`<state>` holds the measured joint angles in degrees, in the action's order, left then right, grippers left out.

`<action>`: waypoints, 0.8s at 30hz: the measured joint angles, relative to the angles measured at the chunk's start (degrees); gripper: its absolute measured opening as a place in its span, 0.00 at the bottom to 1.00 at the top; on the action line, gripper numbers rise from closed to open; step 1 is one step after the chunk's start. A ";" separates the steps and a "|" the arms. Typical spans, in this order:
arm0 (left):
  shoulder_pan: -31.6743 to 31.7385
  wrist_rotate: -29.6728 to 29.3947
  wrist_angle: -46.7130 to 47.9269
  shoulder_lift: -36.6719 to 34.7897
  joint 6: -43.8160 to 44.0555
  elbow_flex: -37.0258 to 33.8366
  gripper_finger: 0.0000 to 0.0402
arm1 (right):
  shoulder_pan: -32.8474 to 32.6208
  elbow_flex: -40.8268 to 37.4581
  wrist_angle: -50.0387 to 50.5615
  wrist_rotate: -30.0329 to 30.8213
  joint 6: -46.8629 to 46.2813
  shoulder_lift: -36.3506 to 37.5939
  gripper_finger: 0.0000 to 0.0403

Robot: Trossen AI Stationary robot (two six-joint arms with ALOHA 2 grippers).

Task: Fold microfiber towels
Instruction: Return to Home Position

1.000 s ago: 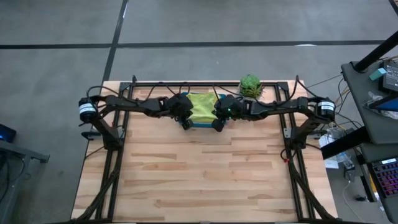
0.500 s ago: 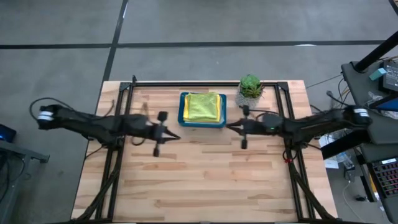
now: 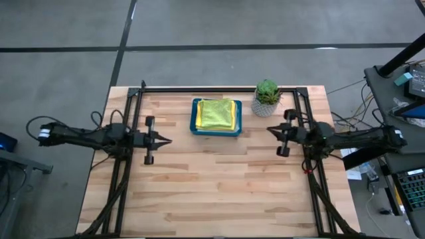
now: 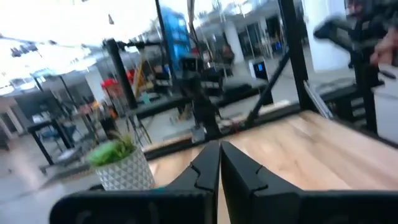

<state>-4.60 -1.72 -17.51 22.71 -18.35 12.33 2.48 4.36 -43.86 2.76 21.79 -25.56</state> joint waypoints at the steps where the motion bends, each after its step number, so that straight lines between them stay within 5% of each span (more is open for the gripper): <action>1: 0.00 0.00 -1.19 -1.57 0.01 -1.08 0.00 | -0.11 -1.18 0.01 -0.07 0.16 2.64 0.02; 8: 0.00 -0.11 -12.53 -12.06 -0.06 -9.85 0.00 | -0.10 -3.45 13.23 -2.43 5.46 18.95 0.02; 11: 0.00 -0.12 -10.33 -15.00 -0.04 -11.75 0.00 | -0.09 -3.63 20.77 -8.12 7.44 24.78 0.02; 15: 0.00 -0.53 -7.51 -16.58 -0.07 -11.86 0.00 | -0.26 -3.63 26.41 -15.14 7.52 24.91 0.02; 24: 0.00 -0.61 -7.59 -16.12 -0.07 -11.89 0.00 | -0.24 -3.63 36.69 -14.67 1.53 20.29 0.02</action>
<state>-4.60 -2.33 -25.10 6.59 -18.41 0.45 2.24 0.73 -7.17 -11.91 23.32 -5.26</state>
